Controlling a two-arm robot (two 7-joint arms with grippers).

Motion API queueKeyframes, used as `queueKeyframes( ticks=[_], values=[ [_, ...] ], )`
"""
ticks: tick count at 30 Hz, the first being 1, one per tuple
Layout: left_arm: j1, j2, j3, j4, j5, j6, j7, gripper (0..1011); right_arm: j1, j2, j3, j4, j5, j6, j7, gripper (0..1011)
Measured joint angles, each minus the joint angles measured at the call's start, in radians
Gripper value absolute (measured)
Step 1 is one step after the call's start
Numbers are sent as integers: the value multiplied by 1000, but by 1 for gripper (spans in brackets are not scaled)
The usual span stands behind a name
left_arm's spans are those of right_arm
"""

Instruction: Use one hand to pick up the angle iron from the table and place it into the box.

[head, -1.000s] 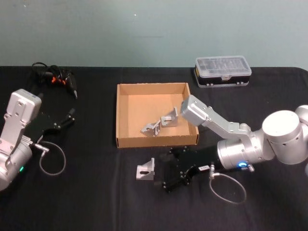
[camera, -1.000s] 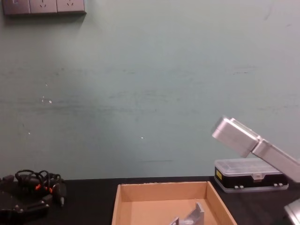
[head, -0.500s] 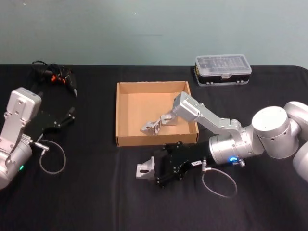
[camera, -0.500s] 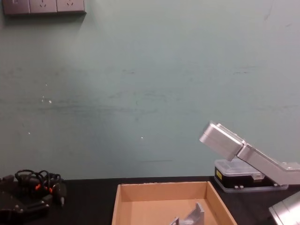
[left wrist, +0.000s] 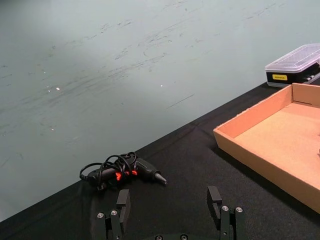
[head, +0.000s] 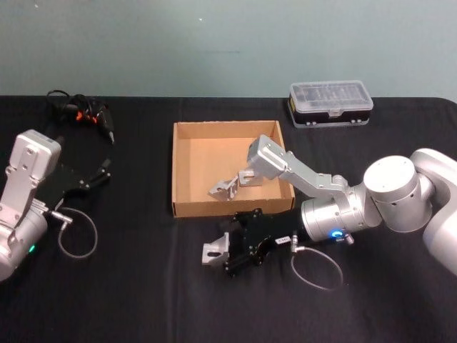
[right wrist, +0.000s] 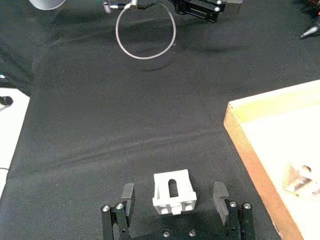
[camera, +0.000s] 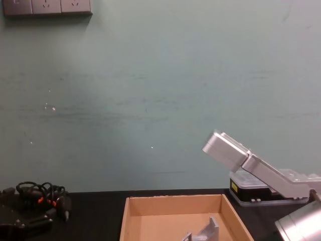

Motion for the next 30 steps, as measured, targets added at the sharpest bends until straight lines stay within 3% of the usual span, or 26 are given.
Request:
queueKeyframes(
  ticks=[12, 18, 30],
  values=[
    [0, 0, 0, 0, 0, 0, 0, 1011, 6, -8, -12, 9, -5, 0, 2, 998],
    [0, 0, 0, 0, 0, 0, 0, 1011, 7, -7, -13, 8, -6, 0, 2, 907],
    [0, 0, 0, 0, 0, 0, 0, 1011, 1, -3, -12, -5, -9, 5, -11, 508]
  ],
)
